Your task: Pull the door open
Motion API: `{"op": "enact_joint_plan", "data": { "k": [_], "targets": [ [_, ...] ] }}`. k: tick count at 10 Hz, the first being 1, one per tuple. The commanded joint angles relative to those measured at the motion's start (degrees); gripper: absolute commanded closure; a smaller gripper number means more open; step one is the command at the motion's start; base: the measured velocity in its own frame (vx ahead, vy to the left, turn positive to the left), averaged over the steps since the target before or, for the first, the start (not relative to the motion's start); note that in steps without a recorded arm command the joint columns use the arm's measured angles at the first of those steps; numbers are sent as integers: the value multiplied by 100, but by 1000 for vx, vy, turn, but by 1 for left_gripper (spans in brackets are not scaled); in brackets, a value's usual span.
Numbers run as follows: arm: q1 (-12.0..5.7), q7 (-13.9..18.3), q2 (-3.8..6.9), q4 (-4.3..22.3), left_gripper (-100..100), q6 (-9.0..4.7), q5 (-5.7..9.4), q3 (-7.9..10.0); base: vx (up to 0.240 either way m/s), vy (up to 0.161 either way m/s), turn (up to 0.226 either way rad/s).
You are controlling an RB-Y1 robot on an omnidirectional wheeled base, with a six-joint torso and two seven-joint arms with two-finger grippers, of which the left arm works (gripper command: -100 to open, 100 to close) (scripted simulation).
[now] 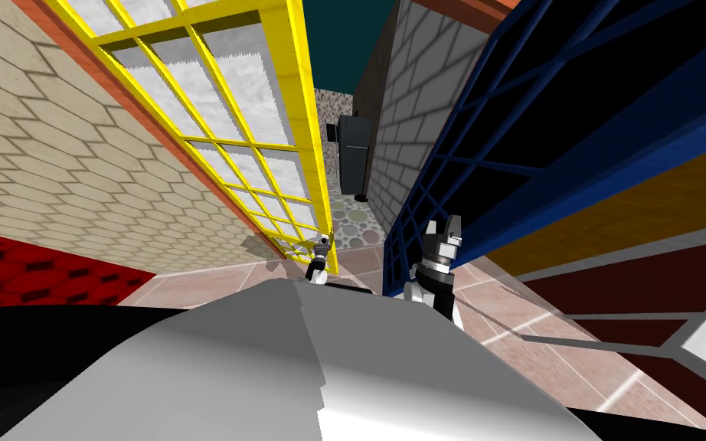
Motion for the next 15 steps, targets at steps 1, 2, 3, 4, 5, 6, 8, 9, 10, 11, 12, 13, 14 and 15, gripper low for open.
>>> {"op": "enact_joint_plan", "data": {
  "k": [1, 2, 3, 4, 5, 6, 8, 9, 10, 11, 12, 13, 14, 15],
  "targets": [
    [-42, 32, 82, -72, 100, -14, -23, 6, 125, 37, -95],
    [-42, 48, 93, -75, 100, -6, -29, -7, 131, 22, -104],
    [-43, 55, 99, -77, 100, -1, -29, -14, 150, 21, -95],
    [-44, 66, 108, -79, 100, 4, -30, -23, 179, 0, -82],
    [-45, 74, 116, -81, 100, 10, -30, -30, 171, -14, -93],
    [-46, 79, 122, -83, 100, 13, -29, -35, 189, 39, -76],
    [-49, 91, 134, -85, 100, 21, -25, -45, 194, 30, -90],
    [-50, 94, 138, -86, 100, 24, -23, -48, 179, -4, -44],
    [-49, 93, 121, -89, 100, 30, -27, -55, 85, 0, -6],
    [-60, 130, 160, -100, 100, 22, -31, -64, -73, 19, 61],
    [-60, 130, 160, -100, 100, 22, -31, -64, -132, -6, 25],
    [-56, 154, 182, -101, 100, 22, -34, -74, -179, -24, 23],
    [-51, 184, 209, -103, 100, 22, -37, -87, -224, -21, 55],
    [-51, 184, 209, -103, 100, 22, -37, -87, -157, -27, 41]
  ]
}}
